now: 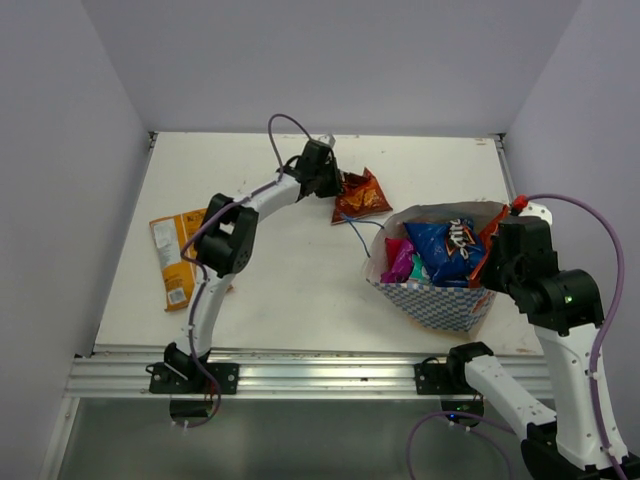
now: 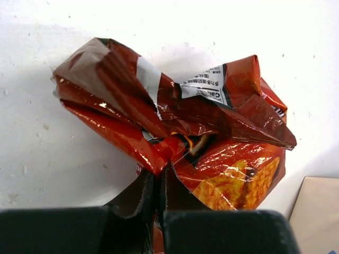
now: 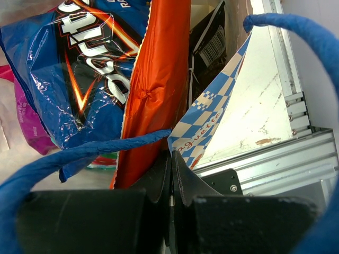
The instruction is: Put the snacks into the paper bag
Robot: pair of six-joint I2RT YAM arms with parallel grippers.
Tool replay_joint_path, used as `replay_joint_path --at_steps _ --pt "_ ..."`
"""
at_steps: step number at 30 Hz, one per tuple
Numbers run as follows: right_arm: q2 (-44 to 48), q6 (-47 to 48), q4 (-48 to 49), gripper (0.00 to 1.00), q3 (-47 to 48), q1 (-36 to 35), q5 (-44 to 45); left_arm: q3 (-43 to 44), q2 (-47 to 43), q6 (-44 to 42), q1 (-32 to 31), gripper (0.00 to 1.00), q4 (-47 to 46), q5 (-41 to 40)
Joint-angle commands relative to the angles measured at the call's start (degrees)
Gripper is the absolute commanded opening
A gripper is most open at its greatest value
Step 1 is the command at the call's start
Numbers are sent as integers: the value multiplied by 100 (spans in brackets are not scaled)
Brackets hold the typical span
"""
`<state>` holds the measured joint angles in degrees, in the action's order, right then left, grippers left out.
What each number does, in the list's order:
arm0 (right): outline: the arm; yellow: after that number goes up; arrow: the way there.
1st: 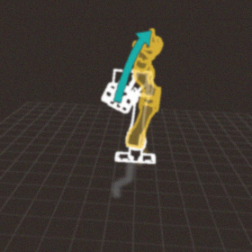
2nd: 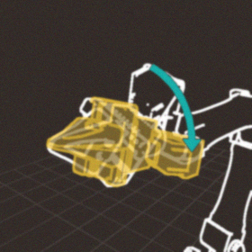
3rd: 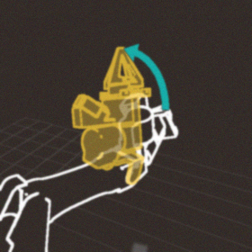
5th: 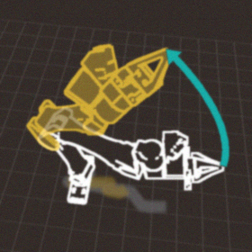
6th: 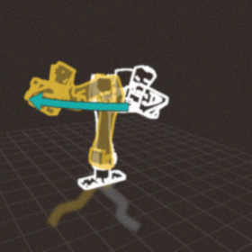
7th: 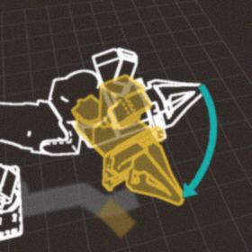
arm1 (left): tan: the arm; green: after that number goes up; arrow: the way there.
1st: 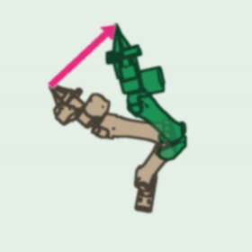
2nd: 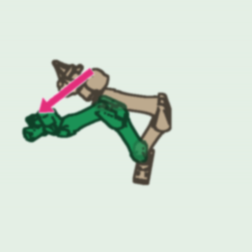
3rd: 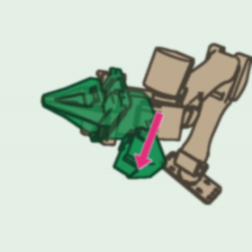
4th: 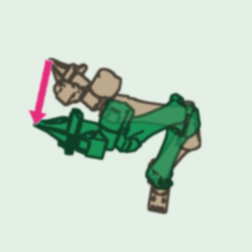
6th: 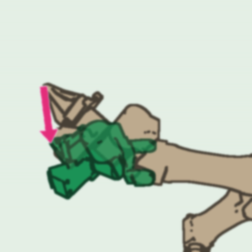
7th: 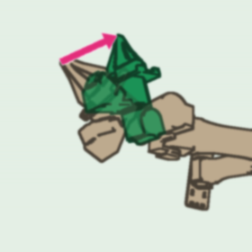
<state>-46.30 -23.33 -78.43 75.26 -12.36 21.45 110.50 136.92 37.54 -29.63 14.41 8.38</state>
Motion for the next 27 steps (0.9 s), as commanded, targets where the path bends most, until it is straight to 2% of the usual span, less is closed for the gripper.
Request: replay_joint_path --at_steps 1,6,9,12,19,27 --pt "16 101 -190 0 -29 -3 -71 -379 -674 8 -69 0 -298 -2" --pt "69 110 -111 0 -91 -3 -115 -758 -2367 -203 -403 0 -440 -600" --pt "104 92 -41 0 -179 -3 -159 -705 -3221 -256 -842 0 -404 -803" --pt "139 92 38 0 -240 -3 -203 -487 -3715 -195 -1360 0 -194 -812" --pt "95 162 205 0 -275 -12 -387 -722 -4016 17 -2590 0 -35 -724" --pt "183 206 188 0 -275 -3 -423 -1329 -3507 140 -3260 0 -290 -540"
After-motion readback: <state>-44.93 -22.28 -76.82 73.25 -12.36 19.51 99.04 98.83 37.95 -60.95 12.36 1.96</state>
